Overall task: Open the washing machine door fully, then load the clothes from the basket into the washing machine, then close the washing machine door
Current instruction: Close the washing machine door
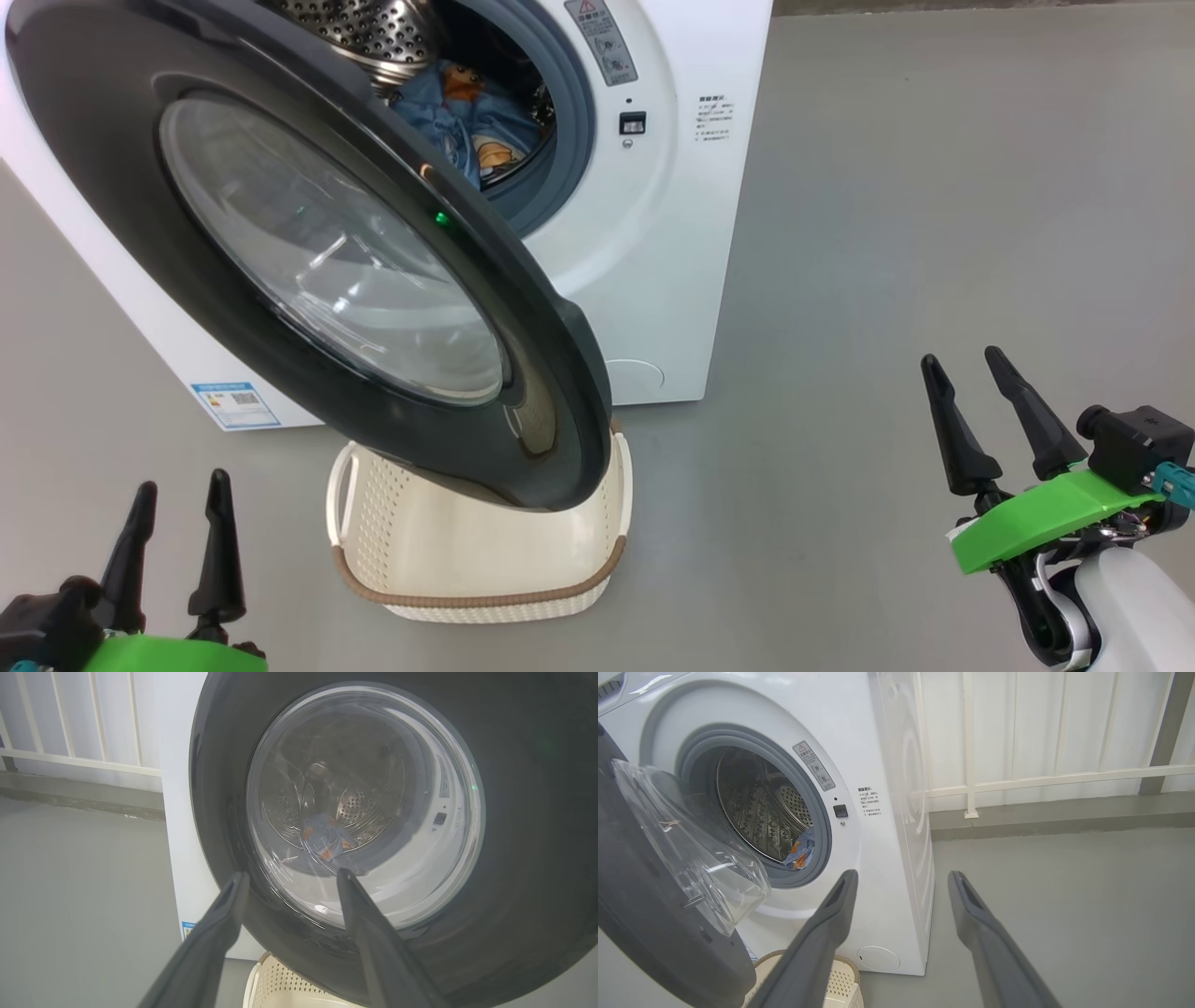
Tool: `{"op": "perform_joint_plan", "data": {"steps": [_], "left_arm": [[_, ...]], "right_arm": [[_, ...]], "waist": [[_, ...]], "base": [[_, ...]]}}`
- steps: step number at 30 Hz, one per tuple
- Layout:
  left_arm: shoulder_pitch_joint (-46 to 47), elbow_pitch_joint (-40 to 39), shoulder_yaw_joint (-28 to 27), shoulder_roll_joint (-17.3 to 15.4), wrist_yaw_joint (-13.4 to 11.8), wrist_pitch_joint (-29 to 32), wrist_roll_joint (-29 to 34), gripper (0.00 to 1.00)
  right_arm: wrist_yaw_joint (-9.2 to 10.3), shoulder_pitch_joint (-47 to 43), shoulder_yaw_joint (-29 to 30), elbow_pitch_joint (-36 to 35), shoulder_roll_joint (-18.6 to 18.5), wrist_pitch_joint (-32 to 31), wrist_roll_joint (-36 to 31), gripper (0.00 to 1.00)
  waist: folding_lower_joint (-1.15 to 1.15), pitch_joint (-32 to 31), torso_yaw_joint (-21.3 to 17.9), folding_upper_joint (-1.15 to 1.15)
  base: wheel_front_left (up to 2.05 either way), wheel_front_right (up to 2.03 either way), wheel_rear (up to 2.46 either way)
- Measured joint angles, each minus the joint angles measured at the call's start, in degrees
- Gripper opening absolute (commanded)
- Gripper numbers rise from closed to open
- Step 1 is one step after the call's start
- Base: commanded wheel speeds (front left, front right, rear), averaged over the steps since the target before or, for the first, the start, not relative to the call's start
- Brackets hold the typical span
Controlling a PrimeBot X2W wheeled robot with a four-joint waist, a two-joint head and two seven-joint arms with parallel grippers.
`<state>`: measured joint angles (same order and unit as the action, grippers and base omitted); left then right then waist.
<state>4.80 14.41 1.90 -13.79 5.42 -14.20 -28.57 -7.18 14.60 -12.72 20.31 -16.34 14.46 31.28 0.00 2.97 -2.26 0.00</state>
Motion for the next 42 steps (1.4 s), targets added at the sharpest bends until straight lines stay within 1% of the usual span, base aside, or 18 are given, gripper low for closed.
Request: {"op": "perform_joint_plan", "data": {"steps": [1,2,7,11,14,17,23,25,26,29,31,35,42], "left_arm": [[0.01,0.0,0.03,0.0,0.0,0.0,0.0,1.0],[0.01,0.0,0.07,0.0,0.0,0.0,0.0,1.0],[0.02,0.04,0.12,0.01,0.0,0.0,-0.08,1.0],[0.02,0.1,0.51,0.24,-0.01,0.0,-0.09,1.0],[0.02,0.29,0.9,0.31,-0.01,0.0,-0.1,1.0],[0.02,0.3,1.38,0.32,0.0,0.0,-0.11,1.0],[0.02,0.75,1.98,0.45,0.0,0.0,-0.26,1.0],[0.01,0.87,2.12,0.48,-0.01,0.0,-0.26,1.0],[0.01,0.87,2.12,0.48,-0.01,0.0,-0.26,1.0],[0.0,1.09,2.57,0.54,0.0,0.0,-0.26,1.0],[0.0,1.1,2.93,0.71,0.0,0.0,-0.26,1.0],[0.01,1.31,3.41,0.92,0.0,0.0,-0.51,1.0],[0.01,1.81,3.49,0.91,0.0,0.0,-0.88,1.0]], "right_arm": [[0.0,0.0,0.0,-0.12,0.01,0.0,0.0,0.28],[0.0,0.0,0.02,-0.29,0.01,0.0,0.0,0.0],[0.0,0.08,1.33,-2.01,0.26,0.0,-0.21,0.0],[0.0,0.23,2.4,-4.25,1.35,0.0,-0.57,0.0],[0.0,0.76,3.91,-7.72,3.39,0.0,0.71,0.0],[0.0,1.62,3.81,-12.92,4.77,0.02,2.22,0.0],[0.0,1.77,-1.19,-22.12,4.72,0.09,3.08,0.0],[0.0,1.92,-3.97,-24.35,4.3,0.09,3.25,0.0],[0.0,1.92,-3.97,-24.35,4.3,0.09,3.25,0.0],[0.0,2.33,-10.71,-26.11,2.18,0.09,3.54,0.0],[0.0,2.58,-14.71,-26.07,0.82,0.09,3.54,0.0],[0.0,3.16,-19.91,-23.86,-1.25,0.09,3.58,0.0],[0.0,5.22,-24.81,-14.75,-4.2,0.08,4.93,0.0]], "waist": [[0.0,0.03,0.07,0.0],[0.0,0.06,0.15,0.0],[0.0,0.15,0.7,0.0],[0.0,0.08,1.61,0.0],[0.0,-0.09,2.55,0.0],[0.0,-0.21,3.77,0.0],[0.0,-0.5,6.75,0.0],[0.0,-0.69,7.87,0.0],[0.0,-0.69,7.87,0.0],[0.0,-1.05,9.56,0.0],[0.0,-1.31,10.73,0.0],[0.0,-1.74,13.16,0.0],[0.0,-1.88,17.24,0.0]], "base": [[0.0,0.0,0.0],[0.0,0.0,0.0],[0.0,0.0,0.0],[0.0,0.0,0.0],[0.0,0.0,0.0],[0.0,0.0,0.0],[0.0,0.0,0.0],[0.0,0.0,0.0],[0.0,0.0,0.0],[0.0,0.0,0.0],[0.0,0.0,0.0],[0.0,0.0,0.0],[0.0,0.0,0.0]]}}
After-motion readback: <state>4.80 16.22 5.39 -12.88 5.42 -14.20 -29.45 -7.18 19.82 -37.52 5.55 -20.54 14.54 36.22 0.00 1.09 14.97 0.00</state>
